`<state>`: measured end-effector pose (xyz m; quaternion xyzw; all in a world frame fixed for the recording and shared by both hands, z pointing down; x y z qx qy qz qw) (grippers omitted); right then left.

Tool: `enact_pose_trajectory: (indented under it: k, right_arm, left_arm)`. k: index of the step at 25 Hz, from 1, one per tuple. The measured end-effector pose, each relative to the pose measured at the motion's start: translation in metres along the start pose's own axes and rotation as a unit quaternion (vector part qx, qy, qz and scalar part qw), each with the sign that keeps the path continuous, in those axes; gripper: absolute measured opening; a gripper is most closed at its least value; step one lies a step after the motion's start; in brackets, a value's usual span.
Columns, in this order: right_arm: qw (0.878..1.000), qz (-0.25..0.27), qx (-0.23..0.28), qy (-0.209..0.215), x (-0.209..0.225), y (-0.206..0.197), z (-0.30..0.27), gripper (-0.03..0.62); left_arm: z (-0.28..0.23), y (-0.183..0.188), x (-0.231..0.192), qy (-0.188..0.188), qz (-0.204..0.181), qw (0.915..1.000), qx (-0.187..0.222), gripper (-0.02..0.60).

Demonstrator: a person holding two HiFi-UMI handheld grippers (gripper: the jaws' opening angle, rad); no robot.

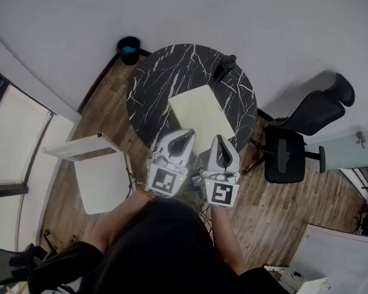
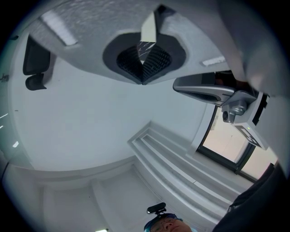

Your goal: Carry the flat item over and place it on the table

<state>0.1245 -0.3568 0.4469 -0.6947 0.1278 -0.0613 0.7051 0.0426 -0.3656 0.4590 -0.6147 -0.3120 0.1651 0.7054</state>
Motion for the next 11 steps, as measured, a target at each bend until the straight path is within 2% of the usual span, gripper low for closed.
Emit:
enact_pose_trajectory:
  k: [2,5,11]
  right_arm:
    - [1.0,0.0,-0.003,-0.001,0.0,-0.002,0.0,-0.005]
    - [1.0,0.0,-0.004,0.001,0.0,-0.004,0.0,-0.005]
    - [1.0,0.0,0.002,0.017,0.0,-0.011,0.0,-0.005]
  left_arm:
    - [0.0,-0.001,0.001,0.001,0.002,1.0,0.0,0.003]
    - [0.0,-0.008,0.002,-0.012,-0.028,0.9995,-0.008,0.003]
    - [0.004,-0.013,0.006,0.002,0.013,0.9997,-0.022,0.002]
Point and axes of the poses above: the fingertips, and each gripper's own axes: z backward along the fingers, x to its right, y out of its top, the point moved 2 cm from there along z, backward along the fingers, and after that the axes turned 8 degrees about -z, right-handed, at the moved point
